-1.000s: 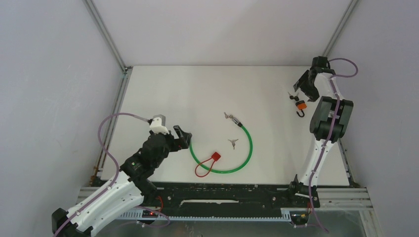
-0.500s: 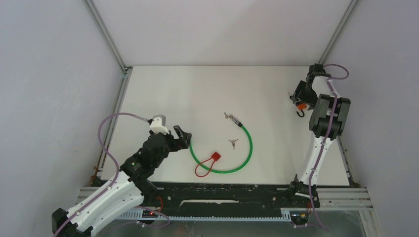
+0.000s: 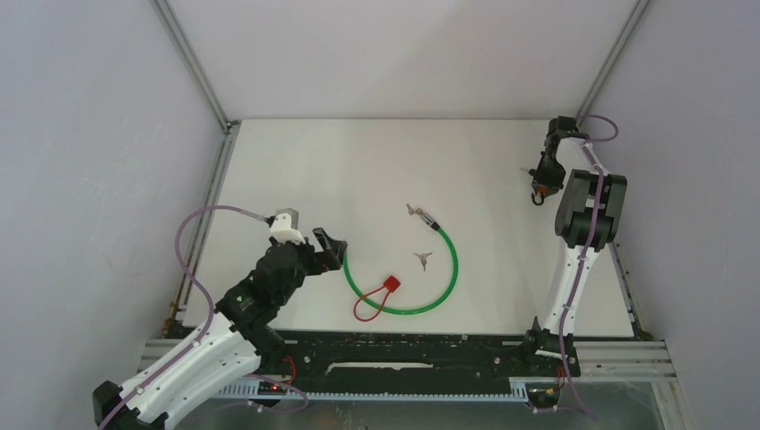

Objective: Lock with the key
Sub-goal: Pick up the lock from the center of the board.

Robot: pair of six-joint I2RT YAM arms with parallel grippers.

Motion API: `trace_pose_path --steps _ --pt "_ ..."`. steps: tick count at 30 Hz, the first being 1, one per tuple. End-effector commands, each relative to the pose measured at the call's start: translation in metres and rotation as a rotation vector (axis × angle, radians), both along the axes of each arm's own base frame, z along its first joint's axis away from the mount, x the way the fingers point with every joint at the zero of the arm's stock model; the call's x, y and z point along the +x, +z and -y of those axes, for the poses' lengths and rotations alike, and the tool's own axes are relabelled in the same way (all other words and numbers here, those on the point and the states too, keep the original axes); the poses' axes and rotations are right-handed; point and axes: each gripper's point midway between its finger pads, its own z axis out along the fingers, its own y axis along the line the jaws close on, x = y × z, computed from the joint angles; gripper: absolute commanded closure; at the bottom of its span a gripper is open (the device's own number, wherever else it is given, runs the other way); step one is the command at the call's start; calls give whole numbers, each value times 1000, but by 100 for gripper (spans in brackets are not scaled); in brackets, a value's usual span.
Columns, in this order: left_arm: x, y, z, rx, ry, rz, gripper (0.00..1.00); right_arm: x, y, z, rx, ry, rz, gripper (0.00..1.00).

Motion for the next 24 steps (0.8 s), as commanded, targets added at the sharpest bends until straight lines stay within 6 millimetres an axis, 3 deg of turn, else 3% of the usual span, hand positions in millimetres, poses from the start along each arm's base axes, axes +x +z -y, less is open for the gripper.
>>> trace_pose_path --steps 1,7,13,18,24 --pt "2 -4 -5 5 28 0 4 11 12 -8 -36 45 43 75" --pt "2 -5 -2 -11 22 -6 4 6 7 -41 7 112 32 99" --pt "9 -3 -2 -13 45 12 4 -3 8 -95 90 209 97 100" --pt "25 -3 4 -12 58 78 4 -6 31 -165 219 344 232 100" --pt "62 28 15 32 95 231 4 -23 79 -245 308 516 428 100"
